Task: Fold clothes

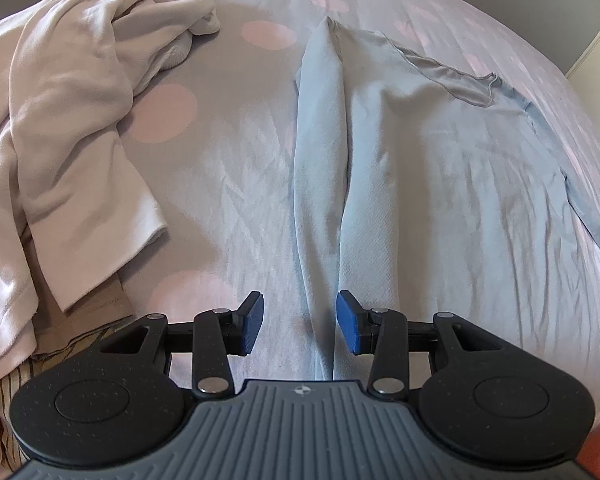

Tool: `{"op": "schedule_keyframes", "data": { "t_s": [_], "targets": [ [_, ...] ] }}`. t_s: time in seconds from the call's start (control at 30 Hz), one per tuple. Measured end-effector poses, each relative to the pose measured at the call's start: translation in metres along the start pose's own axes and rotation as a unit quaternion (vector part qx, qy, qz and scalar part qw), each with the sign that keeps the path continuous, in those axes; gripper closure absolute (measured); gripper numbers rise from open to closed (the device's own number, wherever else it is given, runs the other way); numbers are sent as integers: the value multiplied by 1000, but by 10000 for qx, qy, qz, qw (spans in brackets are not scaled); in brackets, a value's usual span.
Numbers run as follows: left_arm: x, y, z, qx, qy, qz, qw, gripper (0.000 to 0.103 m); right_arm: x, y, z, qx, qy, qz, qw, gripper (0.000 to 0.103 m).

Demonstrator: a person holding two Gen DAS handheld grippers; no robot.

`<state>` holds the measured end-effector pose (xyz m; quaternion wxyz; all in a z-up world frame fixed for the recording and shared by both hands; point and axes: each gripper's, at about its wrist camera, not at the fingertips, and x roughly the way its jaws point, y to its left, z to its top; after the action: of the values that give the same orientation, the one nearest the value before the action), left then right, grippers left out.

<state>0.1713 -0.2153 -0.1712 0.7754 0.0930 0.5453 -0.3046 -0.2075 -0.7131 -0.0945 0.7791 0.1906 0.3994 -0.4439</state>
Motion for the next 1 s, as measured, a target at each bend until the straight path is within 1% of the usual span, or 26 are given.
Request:
{"op": "schedule_keyframes", "data": {
  "t_s": [0.07,0.17,0.23,0.27,0.33,0.4,0.47,0.5,0.53,0.57,0.6,0.67,0.73,0.83,0.9,1.0],
  "targets": [
    [5,0,0,4,125,23,9999,65,-7,19,-15,-31,-107,356,9993,98],
    [11,1,-1,-18,275,-51,9996,66,-13,47,-40,176,-152,917,9955,98],
    [15,0,-1,-21,322,-142,9994,77,-14,66,-58,371,-140,1292,9908,98],
    [16,-1,-1,-11,320,-182,9993,80,-13,76,-68,462,-115,1451,9883,97],
    [17,0,-2,-46,285,-305,9991,100,-9,94,-86,642,-82,1694,9834,97],
    [14,1,-2,-93,206,-350,9991,103,-1,105,-101,868,18,1877,9784,97],
    [9,3,-2,-157,59,-373,9992,103,8,111,-115,1113,114,2059,9722,96],
    [5,5,-2,-201,-34,-390,9990,103,12,113,-121,1147,109,2081,9713,92],
    [0,7,-2,-258,-140,-402,9988,103,16,114,-127,1153,113,2080,9712,85],
    [-5,9,-2,-325,-255,-408,9983,103,20,113,-132,1232,182,2052,9708,67],
    [-11,11,-1,-399,-394,-417,9976,103,24,111,-134,1357,266,2003,9699,64],
    [-26,17,2,-543,-712,-382,9953,103,28,105,-133,1528,260,1945,9686,64],
    [-40,25,7,-765,-986,-317,9917,103,30,101,-133,1664,247,2002,9652,64],
    [-60,42,19,-1044,-1240,-277,9864,103,34,100,-134,1691,317,1989,9648,63],
    [-72,50,32,-1028,-1384,-142,9849,103,35,100,-133,1676,317,2015,9645,63],
    [-91,64,56,-948,-1588,172,9826,103,38,101,-133,1652,335,2051,9641,63]
  ]
}}
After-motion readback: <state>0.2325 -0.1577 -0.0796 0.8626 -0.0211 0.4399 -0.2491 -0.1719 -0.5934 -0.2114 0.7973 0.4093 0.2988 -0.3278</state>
